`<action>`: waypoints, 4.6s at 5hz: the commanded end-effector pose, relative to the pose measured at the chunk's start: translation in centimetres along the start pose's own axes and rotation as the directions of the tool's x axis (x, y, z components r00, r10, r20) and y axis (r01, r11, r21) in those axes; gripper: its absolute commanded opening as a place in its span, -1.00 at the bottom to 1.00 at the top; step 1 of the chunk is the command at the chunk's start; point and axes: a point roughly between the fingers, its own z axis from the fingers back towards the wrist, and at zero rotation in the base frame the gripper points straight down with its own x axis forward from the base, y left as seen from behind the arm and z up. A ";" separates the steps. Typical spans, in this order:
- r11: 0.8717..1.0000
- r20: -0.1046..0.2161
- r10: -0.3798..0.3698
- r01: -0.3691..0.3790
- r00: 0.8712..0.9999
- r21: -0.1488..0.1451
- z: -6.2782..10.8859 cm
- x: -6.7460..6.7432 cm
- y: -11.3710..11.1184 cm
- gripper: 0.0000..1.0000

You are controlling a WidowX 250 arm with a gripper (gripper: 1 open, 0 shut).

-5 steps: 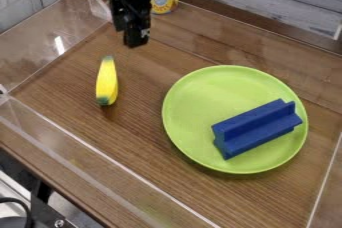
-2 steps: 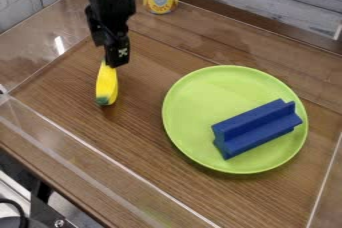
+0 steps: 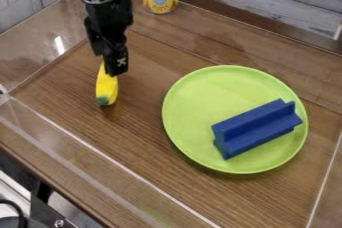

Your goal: Put the banana in the green plate

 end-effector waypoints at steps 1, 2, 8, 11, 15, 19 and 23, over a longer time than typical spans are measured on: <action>1.000 0.026 0.019 -0.019 0.999 0.016 0.0 0.0 0.5 1.00; 1.000 0.035 0.026 -0.026 0.999 0.003 -0.9 0.0 0.4 1.00; 0.988 -0.009 0.141 -0.140 0.990 0.063 7.9 2.5 -1.3 -1.00; 0.963 0.038 0.265 -0.267 0.964 0.048 10.7 5.1 -8.4 -1.00; 0.940 0.068 0.335 -0.338 0.940 0.034 10.8 6.4 -14.3 -1.00; 0.930 0.083 0.362 -0.366 0.928 0.034 6.2 6.2 -15.1 -1.00; 0.914 0.113 0.405 -0.406 0.907 -0.011 4.0 6.4 -13.0 -1.00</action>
